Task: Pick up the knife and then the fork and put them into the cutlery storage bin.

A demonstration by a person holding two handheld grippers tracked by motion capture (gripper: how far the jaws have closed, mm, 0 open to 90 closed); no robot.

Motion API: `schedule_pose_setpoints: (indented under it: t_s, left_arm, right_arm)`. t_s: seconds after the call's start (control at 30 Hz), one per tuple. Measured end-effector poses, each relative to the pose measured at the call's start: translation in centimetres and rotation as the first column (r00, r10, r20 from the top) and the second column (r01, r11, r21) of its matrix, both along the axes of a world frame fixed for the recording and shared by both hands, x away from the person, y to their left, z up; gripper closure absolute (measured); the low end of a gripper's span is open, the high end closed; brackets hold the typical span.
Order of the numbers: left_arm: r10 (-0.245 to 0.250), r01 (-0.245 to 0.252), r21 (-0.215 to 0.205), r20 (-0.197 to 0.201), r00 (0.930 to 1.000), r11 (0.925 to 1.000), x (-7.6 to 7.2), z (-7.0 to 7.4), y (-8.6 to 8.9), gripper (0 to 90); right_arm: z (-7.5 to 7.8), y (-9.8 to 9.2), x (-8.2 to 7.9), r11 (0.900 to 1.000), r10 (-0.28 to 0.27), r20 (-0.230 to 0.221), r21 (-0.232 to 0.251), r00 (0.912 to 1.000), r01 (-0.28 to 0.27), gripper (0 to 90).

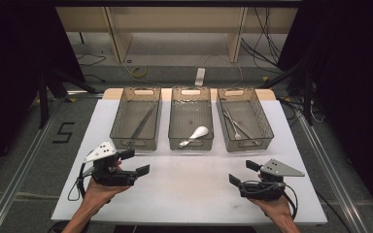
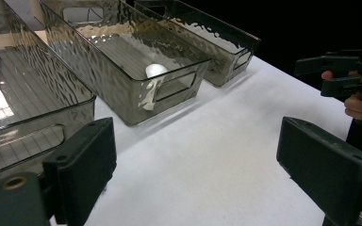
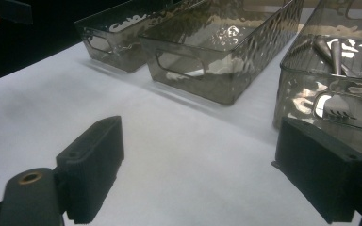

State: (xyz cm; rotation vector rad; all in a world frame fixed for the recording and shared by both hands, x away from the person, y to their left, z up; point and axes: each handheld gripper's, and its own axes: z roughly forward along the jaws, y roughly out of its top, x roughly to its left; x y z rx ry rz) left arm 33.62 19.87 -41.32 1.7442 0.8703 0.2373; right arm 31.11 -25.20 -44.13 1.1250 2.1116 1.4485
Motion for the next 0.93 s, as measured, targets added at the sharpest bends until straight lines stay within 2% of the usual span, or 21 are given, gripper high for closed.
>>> schedule_pose_setpoints:
  t_s: [0.93]
  left_arm:
    - [0.011, -0.011, 0.000, 0.005, 0.9999, 0.9999, 0.11, 0.06, 0.13, 11.9]
  right_arm:
    - [0.03, 0.10, 0.19, 1.000, -0.001, 0.002, -0.005, 1.0000, 0.001, 16.9]
